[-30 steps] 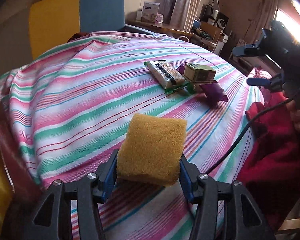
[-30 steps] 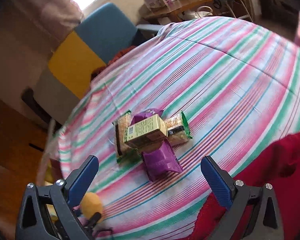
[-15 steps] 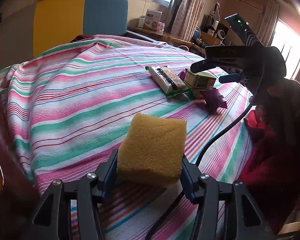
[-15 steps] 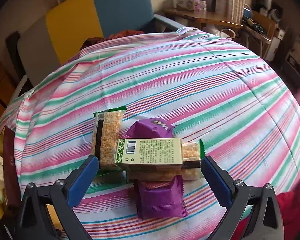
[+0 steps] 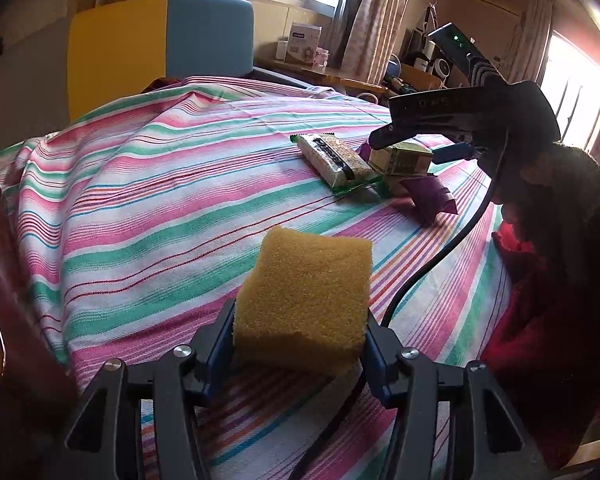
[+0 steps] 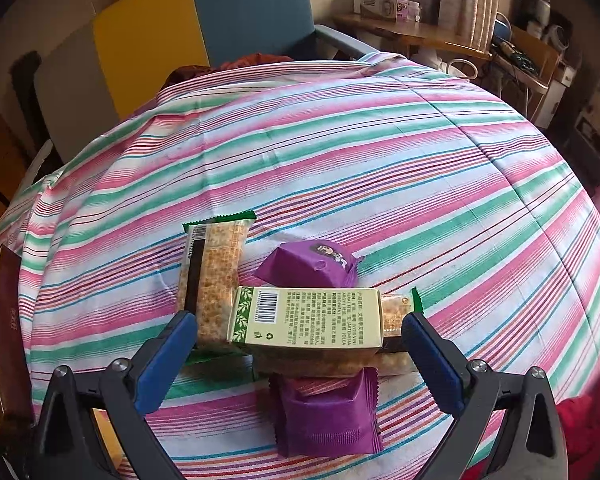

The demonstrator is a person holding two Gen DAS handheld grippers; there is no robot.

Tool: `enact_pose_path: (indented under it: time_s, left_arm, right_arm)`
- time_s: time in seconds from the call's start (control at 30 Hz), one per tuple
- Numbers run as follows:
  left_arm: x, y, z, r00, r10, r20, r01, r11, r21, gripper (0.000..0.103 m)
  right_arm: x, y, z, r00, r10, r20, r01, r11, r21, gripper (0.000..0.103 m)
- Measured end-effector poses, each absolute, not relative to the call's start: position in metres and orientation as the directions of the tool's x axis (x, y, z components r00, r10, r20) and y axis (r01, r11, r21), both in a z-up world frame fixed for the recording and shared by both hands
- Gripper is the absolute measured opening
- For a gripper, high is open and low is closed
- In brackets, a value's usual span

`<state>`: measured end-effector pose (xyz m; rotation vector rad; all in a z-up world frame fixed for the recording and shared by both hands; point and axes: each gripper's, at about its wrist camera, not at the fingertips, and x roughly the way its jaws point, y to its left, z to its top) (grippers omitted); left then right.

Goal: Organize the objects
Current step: 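Grasp a purple packet with the right tool while the left tool holds the sponge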

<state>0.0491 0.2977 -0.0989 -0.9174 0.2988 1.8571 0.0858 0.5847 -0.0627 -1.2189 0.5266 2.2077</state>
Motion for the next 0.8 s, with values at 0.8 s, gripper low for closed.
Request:
enact_pose_path:
  time_s: [0.8]
  left_arm:
    - [0.049,0.295,-0.1,-0.209,0.682,-0.701,-0.865,-0.463,-0.193,0.057]
  right_arm:
    - [0.141,0.588,-0.079,-0.427,0.126,-0.895,-0.774,-0.563,0.29,0.103]
